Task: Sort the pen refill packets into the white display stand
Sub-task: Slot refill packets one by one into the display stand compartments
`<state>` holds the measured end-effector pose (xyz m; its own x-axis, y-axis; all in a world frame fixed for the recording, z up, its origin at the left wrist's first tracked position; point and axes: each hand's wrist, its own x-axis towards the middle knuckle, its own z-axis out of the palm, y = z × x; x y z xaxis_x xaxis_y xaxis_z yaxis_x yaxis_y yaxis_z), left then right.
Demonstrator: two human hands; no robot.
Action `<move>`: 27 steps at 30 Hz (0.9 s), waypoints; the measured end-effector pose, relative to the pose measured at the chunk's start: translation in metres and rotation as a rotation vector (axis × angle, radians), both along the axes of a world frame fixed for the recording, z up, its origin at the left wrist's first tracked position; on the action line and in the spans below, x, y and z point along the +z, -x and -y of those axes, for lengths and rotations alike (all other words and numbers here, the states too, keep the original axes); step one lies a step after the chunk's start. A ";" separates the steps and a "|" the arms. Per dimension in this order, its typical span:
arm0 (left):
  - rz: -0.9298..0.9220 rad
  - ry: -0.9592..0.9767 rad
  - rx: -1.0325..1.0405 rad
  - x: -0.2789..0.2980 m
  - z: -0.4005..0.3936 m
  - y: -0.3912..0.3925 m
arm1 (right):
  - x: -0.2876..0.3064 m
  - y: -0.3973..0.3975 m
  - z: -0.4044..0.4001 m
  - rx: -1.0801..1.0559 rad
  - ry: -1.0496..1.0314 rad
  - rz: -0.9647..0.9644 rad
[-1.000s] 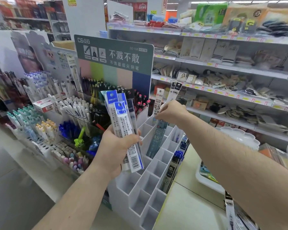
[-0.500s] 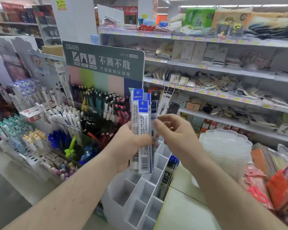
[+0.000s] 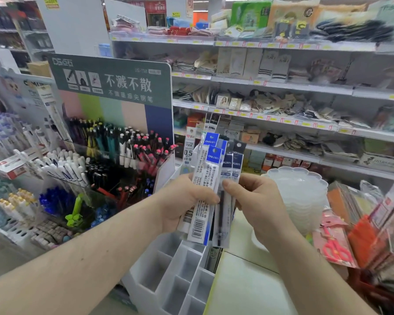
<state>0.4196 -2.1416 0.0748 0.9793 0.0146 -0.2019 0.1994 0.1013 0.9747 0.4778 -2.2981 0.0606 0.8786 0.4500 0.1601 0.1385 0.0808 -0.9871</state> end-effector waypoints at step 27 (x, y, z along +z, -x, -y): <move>0.038 -0.084 0.235 -0.028 0.003 -0.006 | -0.028 0.008 -0.018 -0.182 -0.179 -0.384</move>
<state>0.4258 -2.1442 0.0473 0.9539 0.2581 -0.1535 0.1430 0.0589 0.9880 0.4697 -2.2800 0.0331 0.9518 0.2775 -0.1308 -0.2063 0.2634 -0.9424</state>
